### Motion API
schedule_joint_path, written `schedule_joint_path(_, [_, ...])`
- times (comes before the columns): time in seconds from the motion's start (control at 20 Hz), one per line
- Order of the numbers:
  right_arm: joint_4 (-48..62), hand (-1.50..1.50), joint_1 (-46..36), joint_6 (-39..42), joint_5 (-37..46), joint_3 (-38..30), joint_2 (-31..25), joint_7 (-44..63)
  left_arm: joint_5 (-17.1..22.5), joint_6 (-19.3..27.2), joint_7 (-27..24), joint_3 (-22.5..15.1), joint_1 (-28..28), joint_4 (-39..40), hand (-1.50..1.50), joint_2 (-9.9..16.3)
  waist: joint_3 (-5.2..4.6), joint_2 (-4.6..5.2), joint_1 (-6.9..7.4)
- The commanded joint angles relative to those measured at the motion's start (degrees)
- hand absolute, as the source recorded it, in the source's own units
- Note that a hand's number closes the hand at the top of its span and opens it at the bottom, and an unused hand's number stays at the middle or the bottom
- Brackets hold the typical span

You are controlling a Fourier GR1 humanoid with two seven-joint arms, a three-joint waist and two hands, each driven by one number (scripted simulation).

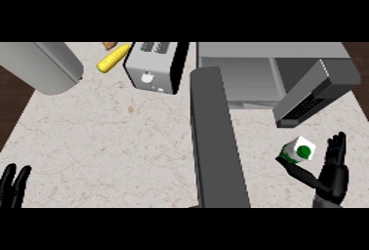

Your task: Pick up the milk, place it into the microwave and close the microwave

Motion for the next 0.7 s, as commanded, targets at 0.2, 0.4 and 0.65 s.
schedule_joint_path(0.2, [21.7, -1.5, -8.7, 0.1, -1.2, -5.5, -4.2, -9.9, -1.9, 1.0, -0.1, -1.2, -0.2, -0.2, -1.5, -0.7, 0.05, 0.1, 0.23])
schedule_joint_path(0.4, [21.4, -1.5, -8.0, 16.0, -3.1, -3.5, -7.7, -7.8, 1.3, -0.2, 0.4, -0.8, 0.8, -0.5, -1.5, 0.4, 0.12, 0.18, 0.64])
schedule_joint_path(0.65, [21.3, -1.5, -6.1, 30.6, -2.3, 1.2, -5.5, -13.1, -0.1, -0.2, -0.3, -2.4, 2.3, -1.3, -1.5, -0.7, 0.14, 0.07, 0.56])
